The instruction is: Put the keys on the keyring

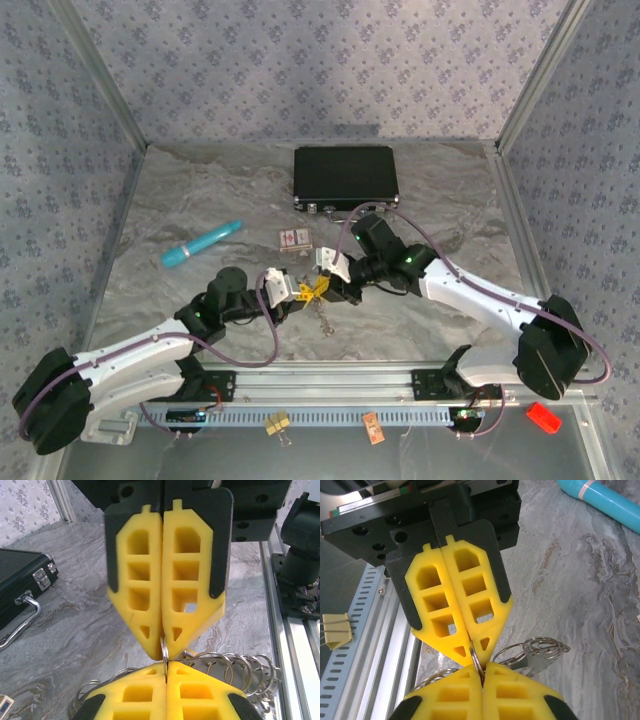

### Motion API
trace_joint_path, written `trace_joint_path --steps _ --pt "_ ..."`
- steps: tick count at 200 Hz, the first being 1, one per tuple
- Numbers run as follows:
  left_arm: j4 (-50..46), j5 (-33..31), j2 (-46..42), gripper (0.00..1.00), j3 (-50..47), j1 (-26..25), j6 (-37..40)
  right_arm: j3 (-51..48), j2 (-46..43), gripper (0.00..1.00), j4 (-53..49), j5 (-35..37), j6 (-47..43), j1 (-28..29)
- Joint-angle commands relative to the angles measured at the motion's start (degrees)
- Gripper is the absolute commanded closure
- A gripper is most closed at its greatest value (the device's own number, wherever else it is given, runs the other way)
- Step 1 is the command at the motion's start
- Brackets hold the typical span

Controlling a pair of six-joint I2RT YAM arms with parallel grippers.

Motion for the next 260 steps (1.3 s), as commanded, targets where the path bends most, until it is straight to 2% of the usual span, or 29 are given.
trace_joint_path --steps 1,4,21,34,63,104,118,135,143,155,171,183,203,260 --pt "4.4 0.3 0.0 1.0 0.3 0.2 -0.9 0.2 -0.4 1.0 0.5 -1.7 0.8 -0.1" --pt "3.9 -0.1 0.0 1.0 0.6 0.2 -0.9 0.4 -0.5 1.0 0.0 -1.7 0.6 -0.2" --pt "-0.8 -1.8 -0.1 0.79 2.1 0.2 -0.1 2.7 -0.5 1.0 -4.2 0.1 -1.8 0.3" --pt "-4.2 -2.2 -0.3 0.76 3.4 0.3 1.1 5.1 -0.2 1.0 -8.9 2.9 -4.7 1.0" --pt "-8.6 -1.9 0.0 0.78 5.4 0.2 2.9 10.8 2.3 1.0 -19.0 9.1 -10.3 2.9" --pt "-8.5 -0.8 0.8 0.79 6.4 0.2 3.2 15.3 5.0 1.0 -23.3 13.7 -13.0 5.8" --pt "-8.8 -0.5 0.7 0.83 6.6 0.3 3.4 16.1 5.8 1.0 -24.3 14.8 -13.6 6.7" --pt "-9.0 -0.2 0.6 0.94 6.6 0.2 3.8 16.2 6.5 1.0 -25.3 15.4 -13.9 7.4" --pt "-9.0 -0.1 0.5 1.0 6.5 0.2 3.8 18.0 6.3 1.0 -25.3 14.9 -14.0 7.4" --pt "-8.9 0.2 0.4 1.0 6.3 0.3 3.8 17.2 5.3 1.0 -24.4 13.4 -13.3 6.8" --pt "-7.0 0.5 0.0 1.0 5.2 0.2 3.0 12.7 2.5 0.8 -20.1 8.0 -10.9 4.1" --pt "-4.5 0.9 -0.2 1.0 4.1 0.3 2.6 9.2 0.3 0.73 -14.8 3.6 -8.1 1.8" --pt "-0.6 1.3 -0.4 1.0 2.4 0.3 1.9 5.7 -1.2 0.71 -9.6 0.1 -4.8 0.1" --pt "5.1 2.6 -0.3 1.0 0.2 0.3 1.3 1.4 -0.4 0.72 -2.9 -1.3 -0.8 -0.2"
